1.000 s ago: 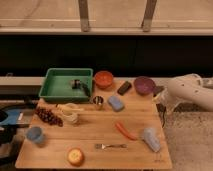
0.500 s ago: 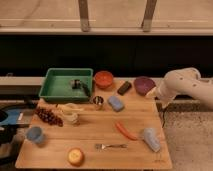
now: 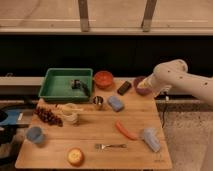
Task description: Wipe purple bowl with eraser
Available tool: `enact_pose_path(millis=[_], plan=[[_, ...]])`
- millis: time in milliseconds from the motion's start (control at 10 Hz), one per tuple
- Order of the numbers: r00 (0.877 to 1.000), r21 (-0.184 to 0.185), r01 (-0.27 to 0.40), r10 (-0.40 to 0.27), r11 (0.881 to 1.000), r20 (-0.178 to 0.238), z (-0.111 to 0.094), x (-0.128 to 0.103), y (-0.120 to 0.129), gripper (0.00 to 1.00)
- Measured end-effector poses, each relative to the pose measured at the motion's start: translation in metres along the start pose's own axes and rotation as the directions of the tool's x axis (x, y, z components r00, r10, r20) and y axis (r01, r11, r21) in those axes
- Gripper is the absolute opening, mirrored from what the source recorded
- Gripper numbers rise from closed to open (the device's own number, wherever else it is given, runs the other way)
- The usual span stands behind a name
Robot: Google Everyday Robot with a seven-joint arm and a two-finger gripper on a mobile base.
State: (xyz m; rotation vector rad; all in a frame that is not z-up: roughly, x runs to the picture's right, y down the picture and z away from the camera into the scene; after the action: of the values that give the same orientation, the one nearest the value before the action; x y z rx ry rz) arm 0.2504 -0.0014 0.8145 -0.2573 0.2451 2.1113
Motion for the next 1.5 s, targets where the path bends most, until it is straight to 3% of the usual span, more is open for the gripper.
enact_pose_path(millis=[300,400,600,1100,1200,1300,1500], plan=[[0.996,-0.053,0.088,-0.089,0.995,-0.02,0.006,0.0,0.042,0.68],[0.986,-0.064,0.161,-0.164,0.985,-0.039,0.008,0.01,0.059,0.68],[0.972,-0.073,0.225,-0.229,0.972,-0.055,0.01,0.017,0.07,0.68],[0.976,-0.078,0.206,-0.21,0.975,-0.051,0.012,0.022,0.066,0.68],[0.98,-0.09,0.196,-0.199,0.976,-0.027,0.018,0.022,0.06,0.68],[0.981,-0.107,0.193,-0.195,0.975,-0.009,0.024,0.02,0.06,0.68],[0.981,-0.192,0.191,-0.196,0.962,-0.007,0.043,0.022,0.074,0.68]])
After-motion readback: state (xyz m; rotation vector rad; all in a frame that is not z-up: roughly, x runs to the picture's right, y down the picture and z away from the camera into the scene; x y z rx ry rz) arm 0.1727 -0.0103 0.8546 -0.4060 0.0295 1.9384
